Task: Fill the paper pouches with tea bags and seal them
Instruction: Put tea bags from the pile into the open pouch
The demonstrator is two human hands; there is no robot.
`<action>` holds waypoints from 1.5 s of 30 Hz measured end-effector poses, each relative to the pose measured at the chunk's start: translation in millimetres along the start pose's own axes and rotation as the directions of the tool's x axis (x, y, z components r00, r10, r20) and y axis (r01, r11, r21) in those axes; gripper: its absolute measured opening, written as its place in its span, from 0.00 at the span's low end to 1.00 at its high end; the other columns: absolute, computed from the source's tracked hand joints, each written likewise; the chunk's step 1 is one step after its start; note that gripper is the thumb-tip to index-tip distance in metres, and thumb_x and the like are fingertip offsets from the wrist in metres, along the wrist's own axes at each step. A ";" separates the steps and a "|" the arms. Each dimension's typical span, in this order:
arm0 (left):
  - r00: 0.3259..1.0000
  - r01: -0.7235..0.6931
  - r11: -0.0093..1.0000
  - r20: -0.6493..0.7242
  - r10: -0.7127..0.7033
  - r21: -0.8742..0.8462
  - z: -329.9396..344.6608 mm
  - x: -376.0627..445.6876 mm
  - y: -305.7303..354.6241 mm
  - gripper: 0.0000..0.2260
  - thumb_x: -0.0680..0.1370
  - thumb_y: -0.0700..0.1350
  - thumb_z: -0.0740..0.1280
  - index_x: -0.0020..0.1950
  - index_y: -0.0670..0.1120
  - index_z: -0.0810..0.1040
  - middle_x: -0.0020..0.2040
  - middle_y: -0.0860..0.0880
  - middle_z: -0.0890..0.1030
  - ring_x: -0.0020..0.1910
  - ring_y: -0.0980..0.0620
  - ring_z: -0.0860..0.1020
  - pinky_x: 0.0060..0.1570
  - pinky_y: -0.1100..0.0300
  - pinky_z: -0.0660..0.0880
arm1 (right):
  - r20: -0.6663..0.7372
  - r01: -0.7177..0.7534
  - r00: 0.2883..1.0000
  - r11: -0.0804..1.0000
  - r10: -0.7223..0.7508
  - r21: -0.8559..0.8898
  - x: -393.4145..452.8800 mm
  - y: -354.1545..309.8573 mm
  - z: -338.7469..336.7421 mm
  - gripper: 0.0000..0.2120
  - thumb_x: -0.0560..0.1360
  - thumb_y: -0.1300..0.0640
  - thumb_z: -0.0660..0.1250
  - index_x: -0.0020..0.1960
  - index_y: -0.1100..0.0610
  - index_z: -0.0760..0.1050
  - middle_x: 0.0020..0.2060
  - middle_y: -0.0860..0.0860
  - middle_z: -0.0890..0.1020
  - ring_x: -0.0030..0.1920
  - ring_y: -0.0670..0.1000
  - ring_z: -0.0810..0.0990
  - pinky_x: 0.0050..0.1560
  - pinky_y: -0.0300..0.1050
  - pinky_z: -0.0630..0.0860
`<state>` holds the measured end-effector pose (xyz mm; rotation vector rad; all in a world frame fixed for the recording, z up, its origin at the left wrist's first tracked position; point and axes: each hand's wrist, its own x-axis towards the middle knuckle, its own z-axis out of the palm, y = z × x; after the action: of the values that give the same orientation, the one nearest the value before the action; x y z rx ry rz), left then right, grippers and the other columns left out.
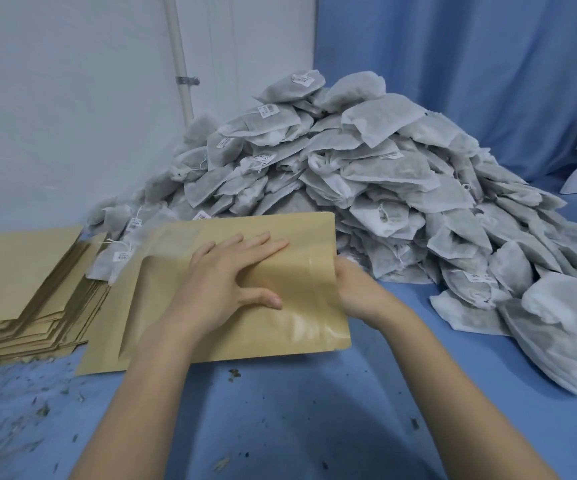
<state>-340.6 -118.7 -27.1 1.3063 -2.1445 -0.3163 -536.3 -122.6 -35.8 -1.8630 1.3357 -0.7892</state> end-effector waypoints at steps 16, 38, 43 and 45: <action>0.987 0.047 0.973 -0.162 -0.010 0.226 4.2 2.3 -1.7 0.35 0.63 0.66 0.63 0.67 0.69 0.53 0.75 0.58 0.60 0.76 0.50 0.54 0.72 0.51 0.46 | -0.654 -0.084 0.530 0.734 -0.540 -0.674 -0.2 30.4 -31.1 0.10 0.75 0.56 0.67 0.53 0.59 0.81 0.52 0.54 0.82 0.57 0.57 0.78 0.59 0.51 0.71; 0.996 -0.050 0.995 -0.063 0.055 0.082 -8.5 2.5 30.3 0.35 0.60 0.65 0.65 0.65 0.72 0.55 0.73 0.61 0.62 0.75 0.53 0.57 0.72 0.53 0.49 | -0.051 0.102 0.995 0.957 -0.091 0.273 -17.2 -5.0 -21.5 0.09 0.69 0.59 0.68 0.41 0.46 0.82 0.35 0.40 0.83 0.36 0.38 0.80 0.34 0.35 0.75; 0.990 -0.102 0.993 0.108 0.095 0.063 1.9 3.0 39.6 0.35 0.60 0.63 0.68 0.63 0.74 0.57 0.73 0.63 0.62 0.75 0.57 0.56 0.72 0.57 0.47 | 0.202 -0.167 0.969 0.978 0.141 0.121 -19.2 6.8 -22.1 0.15 0.76 0.62 0.64 0.58 0.46 0.71 0.49 0.44 0.75 0.52 0.46 0.75 0.56 0.46 0.74; 0.978 -0.131 0.990 0.169 0.119 0.057 9.2 3.4 48.4 0.34 0.60 0.64 0.67 0.62 0.76 0.55 0.73 0.63 0.60 0.75 0.57 0.55 0.72 0.58 0.47 | 0.081 -0.174 0.981 0.985 0.174 -0.005 -15.1 11.3 -24.6 0.17 0.77 0.61 0.63 0.65 0.56 0.69 0.50 0.48 0.72 0.55 0.51 0.71 0.60 0.48 0.69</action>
<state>-382.3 -99.1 -9.5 1.2117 -2.3837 -0.3123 -566.2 -115.3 -32.3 -1.7298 1.4231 -0.6181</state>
